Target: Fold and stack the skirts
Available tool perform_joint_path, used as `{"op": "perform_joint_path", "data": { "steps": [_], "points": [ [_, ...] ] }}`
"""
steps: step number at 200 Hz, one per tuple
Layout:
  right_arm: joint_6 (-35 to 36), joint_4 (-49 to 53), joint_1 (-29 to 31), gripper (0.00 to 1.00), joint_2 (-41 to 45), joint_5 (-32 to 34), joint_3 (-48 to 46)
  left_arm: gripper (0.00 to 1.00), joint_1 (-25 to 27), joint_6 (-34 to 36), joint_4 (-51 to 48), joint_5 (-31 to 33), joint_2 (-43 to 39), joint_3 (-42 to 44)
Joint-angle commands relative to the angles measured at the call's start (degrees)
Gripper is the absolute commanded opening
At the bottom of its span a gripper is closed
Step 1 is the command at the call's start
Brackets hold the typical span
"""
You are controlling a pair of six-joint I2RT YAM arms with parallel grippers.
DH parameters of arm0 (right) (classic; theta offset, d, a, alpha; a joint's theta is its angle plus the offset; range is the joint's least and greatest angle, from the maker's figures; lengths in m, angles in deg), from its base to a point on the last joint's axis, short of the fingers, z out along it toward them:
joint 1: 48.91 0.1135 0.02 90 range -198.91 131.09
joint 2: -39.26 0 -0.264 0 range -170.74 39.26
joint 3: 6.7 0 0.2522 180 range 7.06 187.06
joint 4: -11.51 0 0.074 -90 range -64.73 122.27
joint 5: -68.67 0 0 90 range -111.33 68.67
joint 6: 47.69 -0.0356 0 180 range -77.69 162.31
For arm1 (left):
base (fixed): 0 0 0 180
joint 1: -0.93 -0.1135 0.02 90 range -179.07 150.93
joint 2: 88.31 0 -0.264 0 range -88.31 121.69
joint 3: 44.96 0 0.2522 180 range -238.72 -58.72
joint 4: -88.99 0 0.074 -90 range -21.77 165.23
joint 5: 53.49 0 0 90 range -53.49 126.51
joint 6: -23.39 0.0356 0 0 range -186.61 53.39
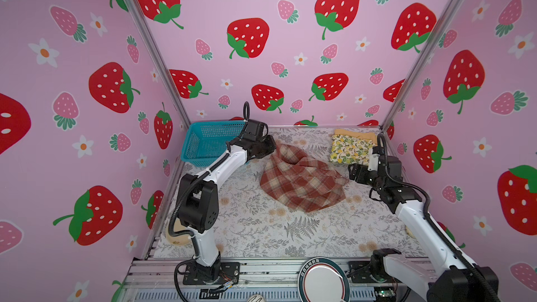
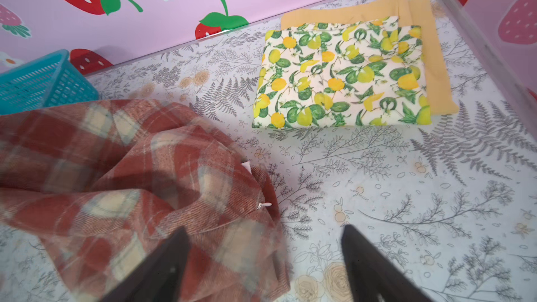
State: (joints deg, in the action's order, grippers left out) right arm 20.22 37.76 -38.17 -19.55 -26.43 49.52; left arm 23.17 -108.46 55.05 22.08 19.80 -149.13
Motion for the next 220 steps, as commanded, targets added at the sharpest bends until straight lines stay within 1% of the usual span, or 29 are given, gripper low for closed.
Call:
{"op": "perform_joint_path", "data": {
  "steps": [1, 34, 36, 43, 55, 62, 72, 76, 77, 79, 80, 84, 92, 93, 95, 97, 113, 116, 119, 122, 126, 127, 129, 154, 175, 191, 220],
  "points": [
    [0.05, -1.52, 0.78, 1.00, 1.16, -3.59, -0.96, 0.03, 1.38, 0.91, -1.77, -1.04, 3.57, -6.61],
    [1.11, -1.80, 3.54, 1.00, 2.50, -6.84, -2.84, 0.05, 1.23, -0.29, -5.52, 2.07, 11.97, -19.24],
    [1.20, -1.73, 3.79, 1.00, 2.61, -6.91, -2.93, 0.09, 1.14, -0.37, -5.80, 2.18, 12.54, -19.99],
    [1.36, -1.46, 4.67, 1.00, 2.78, -6.95, -3.29, 0.16, 1.04, -0.78, -6.69, 2.20, 14.90, -23.34],
    [1.34, -1.15, 6.36, 1.00, 3.07, -6.54, -4.09, 0.29, 0.94, -0.94, -9.00, 2.00, 18.80, -28.90],
    [1.13, -1.15, 7.45, 1.00, 3.25, -6.45, -4.76, 0.34, 0.96, -0.91, -10.46, 2.19, 20.39, -31.57],
    [0.92, -1.20, 9.29, 1.00, 3.50, -5.94, -5.69, 0.41, 0.88, -0.89, -11.18, 2.13, 21.32, -33.12],
    [0.78, -1.16, 10.03, 1.00, 3.63, -5.67, -6.21, 0.45, 0.88, -0.95, -11.05, 2.02, 21.09, -32.77],
    [0.75, -1.15, 10.24, 1.00, 3.71, -5.55, -6.32, 0.47, 0.88, -0.96, -10.99, 2.03, 20.95, -32.66],
    [0.69, -1.11, 10.67, 1.00, 3.77, -5.38, -6.51, 0.49, 0.74, -0.96, -10.70, 2.04, 20.72, -32.36],
    [0.67, -1.09, 10.86, 1.00, 3.78, -5.37, -6.60, 0.50, 0.72, -1.05, -10.60, 2.04, 20.60, -32.10],
    [0.58, -1.07, 11.71, 1.00, 3.71, -4.96, -6.99, 0.59, 0.64, -0.84, -10.01, 2.07, 19.85, -31.09],
    [0.43, -0.99, 13.32, 1.00, 4.01, -4.21, -7.66, 0.62, 0.45, -0.82, -9.00, 2.00, 17.76, -28.29],
    [0.40, -0.98, 13.60, 1.00, 4.03, -4.12, -7.79, 0.63, 0.44, -0.80, -8.87, 2.02, 17.53, -28.00],
    [0.38, -0.98, 14.06, 1.00, 4.11, -3.84, -7.88, 0.68, 0.31, -0.79, -8.72, 1.93, 16.88, -27.28],
    [0.29, -0.93, 14.44, 1.00, 4.20, -3.64, -8.15, 0.70, 0.27, -0.78, -8.51, 1.93, 16.28, -26.40],
    [0.28, -1.38, 17.81, 1.00, 5.44, -2.47, -9.57, 0.72, -0.34, -0.84, -5.38, 2.04, 9.22, -17.48],
    [0.37, -1.52, 18.30, 1.00, 5.70, -2.41, -9.75, 0.79, -0.42, -0.93, -4.61, 2.04, 7.59, -15.36],
    [0.38, -1.62, 18.86, 1.00, 5.87, -2.37, -9.93, 0.81, -0.44, -1.08, -3.72, 2.11, 5.91, -13.45],
    [0.45, -1.72, 19.46, 1.00, 5.91, -2.37, -10.09, 0.90, -0.44, -1.17, -2.90, 2.06, 4.31, -11.03],
    [0.46, -1.70, 20.15, 1.00, 6.16, -2.20, -10.32, 0.93, -0.45, -1.32, -1.62, 2.09, 2.11, -8.20],
    [0.51, -1.69, 20.35, 1.00, 6.16, -2.15, -10.30, 0.97, -0.45, -1.36, -1.31, 2.15, 1.53, -7.54],
    [0.50, -1.68, 20.58, 1.00, 6.16, -2.05, -10.42, 1.00, -0.44, -1.32, -0.86, 2.09, 0.62, -6.19],
    [0.39, -1.49, 25.89, 1.00, 5.43, -0.49, -11.19, 0.99, -0.34, -1.56, 1.50, 2.43, -11.07, 8.17],
    [-0.36, -2.70, 30.12, 1.00, 3.78, 0.87, -12.18, 0.99, 0.23, -3.43, 4.82, 2.56, -19.33, 20.98],
    [-0.85, -3.25, 32.79, 1.00, 1.43, 3.57, -12.46, 0.99, 1.02, -5.45, 7.94, 2.35, -23.52, 29.71],
    [-0.98, -3.52, 34.02, 1.00, -3.17, 6.83, -11.32, 0.99, 3.37, -7.68, 12.55, 3.01, -26.64, 39.36]
  ]
}}
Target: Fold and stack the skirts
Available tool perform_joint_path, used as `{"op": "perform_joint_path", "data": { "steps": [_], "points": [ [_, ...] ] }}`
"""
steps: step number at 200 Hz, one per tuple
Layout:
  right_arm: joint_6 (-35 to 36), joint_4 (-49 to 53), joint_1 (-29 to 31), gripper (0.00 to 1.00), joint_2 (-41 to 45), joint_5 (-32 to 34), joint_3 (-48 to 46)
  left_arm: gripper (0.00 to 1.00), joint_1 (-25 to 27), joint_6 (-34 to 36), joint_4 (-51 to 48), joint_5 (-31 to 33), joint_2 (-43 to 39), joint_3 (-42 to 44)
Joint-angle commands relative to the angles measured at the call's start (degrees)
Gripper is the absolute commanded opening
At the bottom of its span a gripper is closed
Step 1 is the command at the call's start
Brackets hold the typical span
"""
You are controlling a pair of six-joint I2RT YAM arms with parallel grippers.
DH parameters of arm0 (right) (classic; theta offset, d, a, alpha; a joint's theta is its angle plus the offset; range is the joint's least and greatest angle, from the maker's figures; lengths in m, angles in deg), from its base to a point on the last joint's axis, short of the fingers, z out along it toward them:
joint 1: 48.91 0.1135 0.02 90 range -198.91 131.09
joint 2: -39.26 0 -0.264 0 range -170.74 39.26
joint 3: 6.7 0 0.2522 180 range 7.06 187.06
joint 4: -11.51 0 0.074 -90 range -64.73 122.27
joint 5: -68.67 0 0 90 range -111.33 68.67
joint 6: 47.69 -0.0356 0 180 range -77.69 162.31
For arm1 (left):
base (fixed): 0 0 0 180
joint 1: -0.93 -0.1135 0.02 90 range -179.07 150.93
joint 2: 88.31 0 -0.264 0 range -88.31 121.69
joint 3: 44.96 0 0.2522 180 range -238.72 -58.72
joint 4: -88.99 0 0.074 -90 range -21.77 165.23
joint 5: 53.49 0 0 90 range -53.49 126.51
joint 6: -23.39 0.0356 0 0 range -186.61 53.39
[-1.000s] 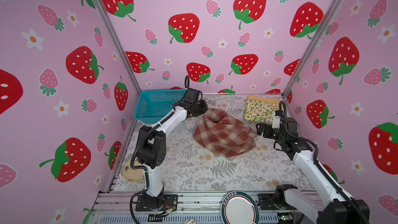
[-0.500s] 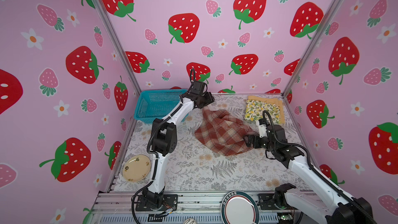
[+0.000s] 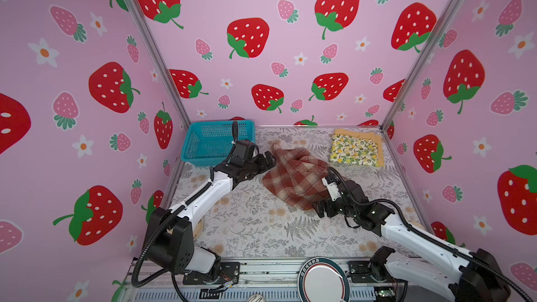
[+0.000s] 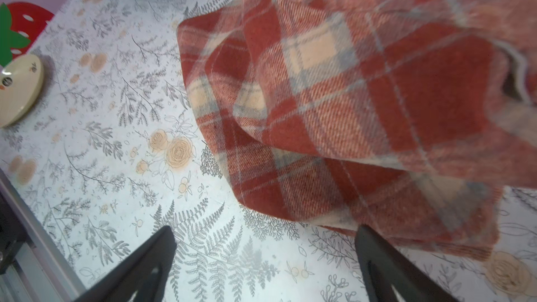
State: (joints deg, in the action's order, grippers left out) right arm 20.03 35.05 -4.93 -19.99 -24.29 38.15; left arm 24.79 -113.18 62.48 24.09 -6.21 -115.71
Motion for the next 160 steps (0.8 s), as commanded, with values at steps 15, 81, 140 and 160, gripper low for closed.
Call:
{"op": "perform_joint_path", "data": {
  "steps": [15, 81, 140, 160],
  "points": [
    [-1.00, 0.83, 1.02, 1.00, -4.68, 7.57, 1.48, 0.98, 2.73, -3.61, 6.58, 1.30, -0.22, 8.30],
    [-1.54, 0.94, 1.36, 1.00, -10.21, 10.30, 1.52, 0.93, 6.09, -3.46, 9.13, 2.24, 9.08, 7.37],
    [-3.37, 5.09, 1.63, 1.00, -6.91, 10.13, 1.74, 0.87, 6.48, -2.67, 9.06, 3.02, 16.60, 4.06],
    [-5.28, 6.27, 1.64, 1.00, -7.05, 9.05, 1.62, 0.82, 6.47, -2.40, 8.82, 3.16, 18.61, 2.70]
  ]
}}
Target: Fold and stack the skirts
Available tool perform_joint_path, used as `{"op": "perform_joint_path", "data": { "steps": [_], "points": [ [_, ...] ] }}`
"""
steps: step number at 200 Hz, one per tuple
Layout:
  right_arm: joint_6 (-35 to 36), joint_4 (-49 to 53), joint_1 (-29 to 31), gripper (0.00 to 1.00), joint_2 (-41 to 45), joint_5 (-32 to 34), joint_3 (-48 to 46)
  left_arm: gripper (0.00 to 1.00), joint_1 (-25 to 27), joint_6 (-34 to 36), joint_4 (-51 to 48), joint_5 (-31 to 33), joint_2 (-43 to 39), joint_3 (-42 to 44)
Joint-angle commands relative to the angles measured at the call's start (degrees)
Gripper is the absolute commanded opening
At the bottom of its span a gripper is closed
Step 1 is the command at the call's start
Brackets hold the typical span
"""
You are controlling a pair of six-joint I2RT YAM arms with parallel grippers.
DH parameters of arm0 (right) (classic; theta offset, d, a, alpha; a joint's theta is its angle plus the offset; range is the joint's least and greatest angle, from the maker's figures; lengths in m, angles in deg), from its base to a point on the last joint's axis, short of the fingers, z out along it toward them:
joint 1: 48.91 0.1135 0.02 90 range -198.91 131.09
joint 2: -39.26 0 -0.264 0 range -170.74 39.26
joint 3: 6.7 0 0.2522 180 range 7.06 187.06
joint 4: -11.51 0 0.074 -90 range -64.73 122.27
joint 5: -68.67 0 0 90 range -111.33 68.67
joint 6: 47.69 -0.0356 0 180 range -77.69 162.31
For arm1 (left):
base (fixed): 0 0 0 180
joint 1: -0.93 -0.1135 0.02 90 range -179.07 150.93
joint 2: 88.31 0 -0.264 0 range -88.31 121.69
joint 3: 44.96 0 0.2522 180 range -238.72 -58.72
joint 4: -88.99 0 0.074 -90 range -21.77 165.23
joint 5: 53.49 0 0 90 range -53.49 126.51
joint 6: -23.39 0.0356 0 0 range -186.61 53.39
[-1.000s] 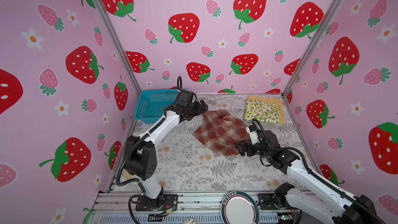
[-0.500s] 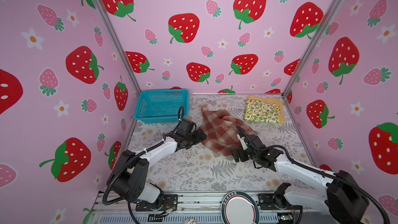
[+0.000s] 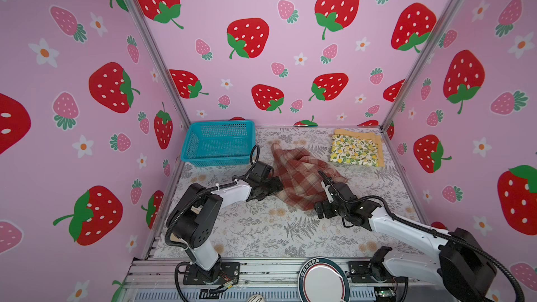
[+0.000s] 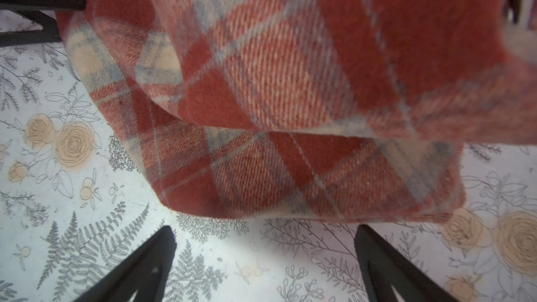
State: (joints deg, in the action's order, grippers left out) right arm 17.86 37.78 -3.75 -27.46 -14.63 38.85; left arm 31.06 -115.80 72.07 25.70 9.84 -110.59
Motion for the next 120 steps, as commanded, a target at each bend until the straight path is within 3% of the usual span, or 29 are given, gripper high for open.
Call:
{"op": "perform_joint_path", "data": {
  "steps": [1, 21, 53, 61, 67, 73, 120],
  "points": [
    [-3.18, 3.60, 0.45, 1.00, 0.39, -0.58, 0.91, 0.82, 0.15, 0.27, -0.79, 1.61, 2.70, -2.47],
    [-3.26, 4.04, 0.51, 1.00, 0.23, 0.84, 0.64, 0.73, 0.04, 0.83, -1.51, 2.04, 4.67, -4.22],
    [-1.85, 4.50, 0.71, 1.00, 1.38, 3.07, 1.43, 0.41, -1.05, 2.11, -2.86, 1.36, 8.00, -8.03],
    [-1.54, 4.94, 0.85, 1.00, 1.72, 3.62, 2.06, 0.30, -1.44, 2.33, -3.29, 1.34, 8.56, -8.93],
    [-1.12, 5.26, 0.89, 1.00, 1.82, 4.01, 2.74, 0.10, -1.88, 2.42, -3.77, 1.38, 8.71, -9.51],
    [-0.60, 5.41, 1.05, 1.00, 1.85, 4.19, 3.30, 0.00, -2.36, 2.45, -4.51, 1.66, 8.73, -10.14],
    [3.44, 4.80, 4.01, 1.00, -0.60, 6.34, 6.48, 0.00, -7.68, 6.29, -11.74, 2.59, 8.08, -18.02]
  ]
}}
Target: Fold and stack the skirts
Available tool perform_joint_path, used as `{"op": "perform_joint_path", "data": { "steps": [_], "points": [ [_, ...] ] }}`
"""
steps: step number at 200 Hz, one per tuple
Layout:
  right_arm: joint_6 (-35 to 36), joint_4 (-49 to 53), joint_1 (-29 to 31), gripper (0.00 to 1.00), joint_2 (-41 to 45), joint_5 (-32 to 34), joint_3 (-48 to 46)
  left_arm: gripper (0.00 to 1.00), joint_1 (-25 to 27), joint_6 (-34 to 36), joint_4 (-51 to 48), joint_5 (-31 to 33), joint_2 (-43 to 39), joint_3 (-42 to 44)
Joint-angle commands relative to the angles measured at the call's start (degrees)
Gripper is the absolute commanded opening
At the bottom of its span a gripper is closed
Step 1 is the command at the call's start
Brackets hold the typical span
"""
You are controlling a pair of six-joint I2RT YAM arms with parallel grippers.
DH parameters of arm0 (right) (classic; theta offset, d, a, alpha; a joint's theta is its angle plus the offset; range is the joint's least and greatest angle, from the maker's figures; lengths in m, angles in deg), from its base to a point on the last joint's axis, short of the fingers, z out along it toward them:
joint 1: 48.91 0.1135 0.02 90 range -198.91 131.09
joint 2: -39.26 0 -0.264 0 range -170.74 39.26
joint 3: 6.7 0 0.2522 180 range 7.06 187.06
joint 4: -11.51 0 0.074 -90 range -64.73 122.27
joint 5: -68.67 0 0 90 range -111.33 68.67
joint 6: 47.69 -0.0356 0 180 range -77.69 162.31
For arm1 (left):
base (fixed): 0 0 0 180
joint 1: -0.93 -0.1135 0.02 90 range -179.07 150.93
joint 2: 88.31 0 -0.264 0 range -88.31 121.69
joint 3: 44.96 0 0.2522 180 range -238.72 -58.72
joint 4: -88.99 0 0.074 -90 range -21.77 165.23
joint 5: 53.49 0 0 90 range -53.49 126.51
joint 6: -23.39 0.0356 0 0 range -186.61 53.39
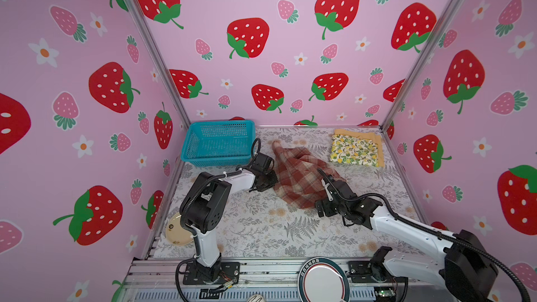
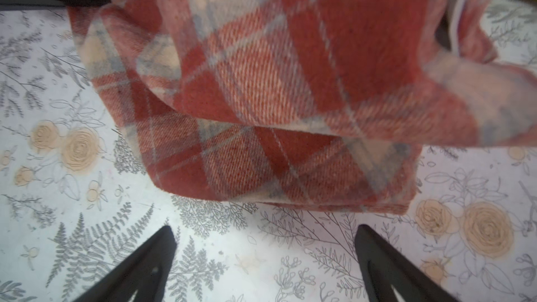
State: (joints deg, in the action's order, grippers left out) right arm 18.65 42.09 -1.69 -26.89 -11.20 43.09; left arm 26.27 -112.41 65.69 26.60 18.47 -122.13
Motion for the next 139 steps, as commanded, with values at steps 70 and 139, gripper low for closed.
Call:
{"op": "perform_joint_path", "data": {
  "steps": [70, 139],
  "points": [
    [8.73, 0.23, 6.59, 1.00, -8.82, 8.76, 7.39, 0.13, -5.31, 8.91, -21.37, 2.45, 15.30, -38.29],
    [10.81, -0.32, 11.05, 1.00, -17.70, 16.55, 13.41, 0.48, -4.07, 7.31, -19.94, 0.87, 6.06, -31.43]
  ]
}}
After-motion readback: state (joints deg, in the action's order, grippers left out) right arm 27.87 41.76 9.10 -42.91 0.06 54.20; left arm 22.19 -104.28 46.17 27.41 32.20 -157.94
